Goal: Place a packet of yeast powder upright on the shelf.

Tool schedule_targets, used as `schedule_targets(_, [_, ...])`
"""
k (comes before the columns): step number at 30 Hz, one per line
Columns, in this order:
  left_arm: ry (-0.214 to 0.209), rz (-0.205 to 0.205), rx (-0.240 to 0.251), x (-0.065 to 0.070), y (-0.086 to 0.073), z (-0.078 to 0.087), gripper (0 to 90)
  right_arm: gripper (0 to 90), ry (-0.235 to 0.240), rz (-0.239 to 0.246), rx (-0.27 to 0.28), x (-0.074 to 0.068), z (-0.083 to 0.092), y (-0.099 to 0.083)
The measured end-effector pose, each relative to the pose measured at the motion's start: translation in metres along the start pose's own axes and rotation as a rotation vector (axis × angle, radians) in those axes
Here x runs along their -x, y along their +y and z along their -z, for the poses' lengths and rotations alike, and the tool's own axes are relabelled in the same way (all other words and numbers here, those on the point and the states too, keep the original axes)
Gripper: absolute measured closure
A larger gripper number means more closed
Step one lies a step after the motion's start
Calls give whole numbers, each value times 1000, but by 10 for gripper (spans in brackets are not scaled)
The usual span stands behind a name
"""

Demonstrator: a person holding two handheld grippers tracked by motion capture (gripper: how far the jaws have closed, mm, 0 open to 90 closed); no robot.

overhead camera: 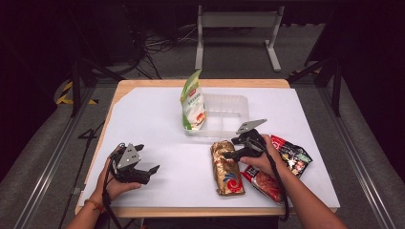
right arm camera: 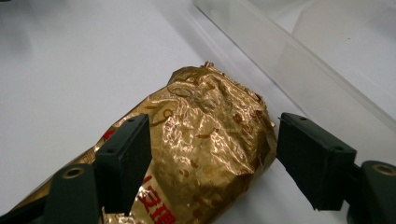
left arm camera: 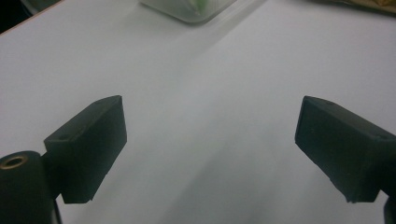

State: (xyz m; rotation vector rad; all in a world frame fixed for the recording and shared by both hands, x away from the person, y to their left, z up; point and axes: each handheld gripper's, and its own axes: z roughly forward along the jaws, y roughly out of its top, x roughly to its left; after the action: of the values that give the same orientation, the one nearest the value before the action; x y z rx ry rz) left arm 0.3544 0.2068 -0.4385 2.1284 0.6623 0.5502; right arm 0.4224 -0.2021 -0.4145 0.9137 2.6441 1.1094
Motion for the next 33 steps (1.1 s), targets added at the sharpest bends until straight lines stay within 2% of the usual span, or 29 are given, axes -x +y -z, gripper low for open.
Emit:
schedule_targets(6, [-4, -3, -2, 1, 1, -2, 97, 253, 0, -37, -45, 3, -12, 9])
schedule_targets(12, [-7, -17, -14, 3, 1, -4, 104, 209, 22, -101, -112, 9, -21, 15])
schedule_targets(17, [-15, -19, -18, 3, 1, -5, 103, 212, 41, -142, -138, 13, -29, 19])
schedule_targets(22, [-16, -14, -11, 2, 1, -5, 102, 302, 45, -147, -143, 12, -32, 22])
schedule_targets(27, [-13, -1, -5, 0, 0, -3, 102, 505, 47, -162, -124, 13, -29, 23])
schedule_targets(31, [-11, -4, -11, -1, -1, -4, 102, 742, 22, -114, -106, 12, -20, 24])
schedule_targets(33, [-10, -4, -9, -1, 0, -3, 102, 788, 27, -100, -98, 11, -17, 24])
